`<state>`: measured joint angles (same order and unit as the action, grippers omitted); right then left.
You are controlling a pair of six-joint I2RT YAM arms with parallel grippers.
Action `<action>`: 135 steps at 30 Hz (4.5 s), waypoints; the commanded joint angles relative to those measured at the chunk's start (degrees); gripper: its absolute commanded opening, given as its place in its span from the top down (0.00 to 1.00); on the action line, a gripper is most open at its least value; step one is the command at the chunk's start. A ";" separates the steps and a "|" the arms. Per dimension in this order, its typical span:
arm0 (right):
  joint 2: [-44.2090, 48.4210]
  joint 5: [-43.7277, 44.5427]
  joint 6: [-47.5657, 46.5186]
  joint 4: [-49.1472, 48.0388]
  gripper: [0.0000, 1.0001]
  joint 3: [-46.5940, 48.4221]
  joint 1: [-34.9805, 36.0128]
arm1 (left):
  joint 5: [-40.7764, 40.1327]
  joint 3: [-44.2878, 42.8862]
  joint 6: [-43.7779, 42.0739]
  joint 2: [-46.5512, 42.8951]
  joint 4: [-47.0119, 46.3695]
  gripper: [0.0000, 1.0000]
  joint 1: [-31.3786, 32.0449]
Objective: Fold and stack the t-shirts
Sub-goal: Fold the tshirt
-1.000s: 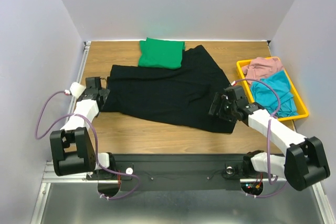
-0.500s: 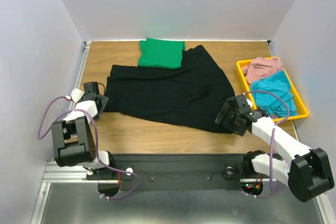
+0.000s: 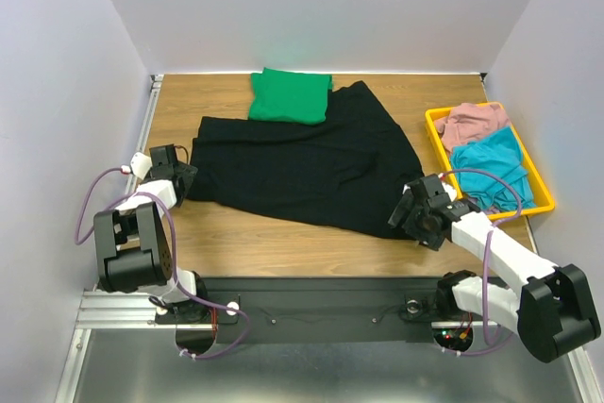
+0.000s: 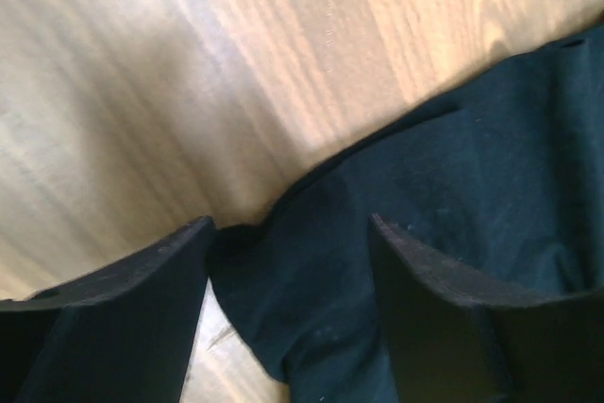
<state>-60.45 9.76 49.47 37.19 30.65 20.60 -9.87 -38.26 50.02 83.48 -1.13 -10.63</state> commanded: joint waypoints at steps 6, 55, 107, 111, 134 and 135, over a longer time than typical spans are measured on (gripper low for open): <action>2.09 2.63 4.22 0.08 0.00 -0.86 -0.30 | 6.61 0.11 -0.27 7.66 1.48 0.69 0.09; 15.10 12.83 16.45 29.08 1.00 8.63 -0.30 | 7.14 18.04 12.73 -40.68 26.88 1.00 1.49; -37.11 -8.17 -8.87 -26.99 0.00 29.36 8.32 | 2.93 0.65 4.39 -25.39 12.46 0.02 1.49; -40.10 -12.13 -9.39 -29.19 0.00 33.06 8.58 | 2.93 -0.85 3.42 -24.34 12.46 0.02 1.49; -46.95 7.28 -18.98 -14.60 0.20 47.56 16.84 | 3.45 -0.50 -1.59 -21.96 13.26 0.01 1.49; -48.00 8.86 -18.54 -13.56 0.25 48.87 16.84 | 3.54 -0.24 -1.59 -21.96 12.91 0.02 1.49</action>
<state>-105.43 12.93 32.12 20.75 75.77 37.80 -6.42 -37.95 49.91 61.84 13.08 -9.37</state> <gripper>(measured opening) 0.810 0.985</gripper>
